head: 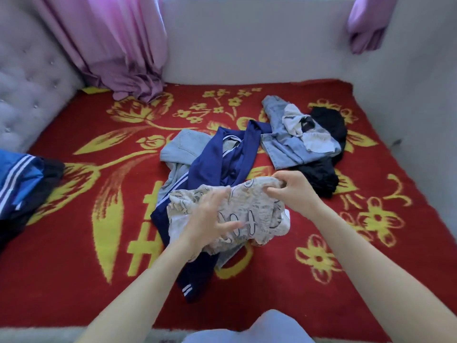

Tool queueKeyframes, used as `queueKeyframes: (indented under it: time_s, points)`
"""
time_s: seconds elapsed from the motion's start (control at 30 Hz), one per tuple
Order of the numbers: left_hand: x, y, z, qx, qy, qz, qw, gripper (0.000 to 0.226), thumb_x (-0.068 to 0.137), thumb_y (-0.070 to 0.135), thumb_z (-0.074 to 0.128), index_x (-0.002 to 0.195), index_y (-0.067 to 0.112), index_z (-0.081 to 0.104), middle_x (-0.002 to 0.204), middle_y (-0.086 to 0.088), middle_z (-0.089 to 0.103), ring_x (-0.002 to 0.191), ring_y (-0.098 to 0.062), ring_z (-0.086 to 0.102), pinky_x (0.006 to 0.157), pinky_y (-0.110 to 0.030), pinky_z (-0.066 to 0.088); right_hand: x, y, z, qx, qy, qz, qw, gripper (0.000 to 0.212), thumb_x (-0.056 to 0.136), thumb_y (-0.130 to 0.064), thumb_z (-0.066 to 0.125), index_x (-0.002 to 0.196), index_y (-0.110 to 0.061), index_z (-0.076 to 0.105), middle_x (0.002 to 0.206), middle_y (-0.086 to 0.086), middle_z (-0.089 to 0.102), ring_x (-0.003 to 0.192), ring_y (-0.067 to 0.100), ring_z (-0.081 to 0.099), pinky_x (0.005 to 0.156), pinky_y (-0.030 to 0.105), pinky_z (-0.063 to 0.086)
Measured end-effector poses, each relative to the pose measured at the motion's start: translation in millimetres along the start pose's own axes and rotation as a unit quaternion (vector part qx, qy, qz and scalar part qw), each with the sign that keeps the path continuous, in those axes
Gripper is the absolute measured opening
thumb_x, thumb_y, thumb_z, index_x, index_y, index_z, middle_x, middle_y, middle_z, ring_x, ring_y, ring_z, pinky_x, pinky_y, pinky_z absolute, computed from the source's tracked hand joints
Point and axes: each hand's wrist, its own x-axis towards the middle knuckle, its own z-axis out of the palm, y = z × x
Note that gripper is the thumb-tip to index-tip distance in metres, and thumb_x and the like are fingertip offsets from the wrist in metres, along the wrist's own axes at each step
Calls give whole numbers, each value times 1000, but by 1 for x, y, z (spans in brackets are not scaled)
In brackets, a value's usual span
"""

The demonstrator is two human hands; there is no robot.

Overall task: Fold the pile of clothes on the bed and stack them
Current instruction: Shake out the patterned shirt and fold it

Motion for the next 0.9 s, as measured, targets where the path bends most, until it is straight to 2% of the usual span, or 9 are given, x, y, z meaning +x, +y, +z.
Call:
queueKeyframes:
  time_s: [0.1, 0.2, 0.33, 0.4, 0.5, 0.67, 0.77, 0.83, 0.9]
  points:
    - [27, 44, -19, -31, 86, 87, 992, 66, 73, 27, 78, 130, 10, 51, 120, 2, 54, 110, -5, 43, 95, -22, 34, -4, -56, -31, 45, 12, -68, 997, 19, 80, -2, 67, 72, 12, 57, 61, 8, 44, 59, 16, 39, 57, 27, 31]
    - [38, 70, -46, -89, 163, 113, 976, 25, 76, 20, 72, 94, 3, 69, 75, -5, 67, 69, -7, 53, 61, -17, 38, -7, -90, -50, 150, 64, -101, 981, 3, 84, -4, 65, 84, -6, 65, 66, -3, 61, 59, 3, 55, 60, 17, 44]
    - [41, 87, -81, -97, 159, 91, 978, 13, 79, 10, 72, 80, -3, 68, 59, 3, 56, 52, 0, 47, 53, -13, 34, -9, -79, -52, 301, 68, -61, 949, 28, 89, -7, 59, 117, -11, 57, 89, -6, 69, 77, 6, 65, 67, 16, 51]
    - [44, 94, -95, -110, 182, 96, 972, 13, 78, 8, 72, 75, -3, 68, 56, 5, 53, 49, 1, 45, 51, -14, 32, -16, -57, -44, 268, 33, -25, 962, 56, 80, -18, 63, 132, -17, 45, 119, 0, 57, 106, 13, 57, 77, 17, 48]
    - [46, 103, -112, -142, 221, 91, 960, 10, 76, 10, 74, 72, 3, 67, 54, 6, 53, 47, 0, 43, 51, -16, 34, -34, -21, -29, 240, -46, 26, 969, 68, 75, -15, 56, 136, -31, 32, 135, -1, 42, 131, 16, 37, 83, 19, 43]
    - [45, 114, -128, -180, 234, 83, 952, 13, 74, 9, 75, 67, 15, 66, 50, 13, 59, 51, -2, 49, 54, -22, 41, -57, 2, -13, 249, -122, 1, 961, 81, 46, -33, 59, 124, -42, 39, 128, -14, 47, 121, 0, 42, 94, 21, 40]
    - [44, 117, -135, -193, 259, 65, 944, 22, 74, 8, 75, 59, 19, 63, 44, 14, 55, 47, -2, 44, 51, -22, 38, -68, 1, -11, 268, -63, -27, 961, 82, 50, -52, 70, 125, -46, 39, 130, -17, 47, 121, -5, 43, 97, 21, 39]
    - [43, 119, -142, -207, 277, 57, 936, 25, 74, 8, 74, 57, 21, 61, 43, 13, 54, 46, -3, 43, 50, -21, 38, -75, -3, -6, 185, -23, -67, 980, 88, 52, -71, 69, 129, -48, 34, 132, -27, 41, 120, -13, 40, 95, 10, 37]
    - [40, 122, -148, -220, 293, 56, 929, 24, 75, 8, 73, 57, 17, 61, 52, 0, 56, 53, -12, 46, 53, -25, 38, -76, -9, 5, 78, 16, -121, 989, 81, 63, -55, 76, 132, -36, 38, 128, -26, 40, 113, -16, 40, 91, 2, 33]
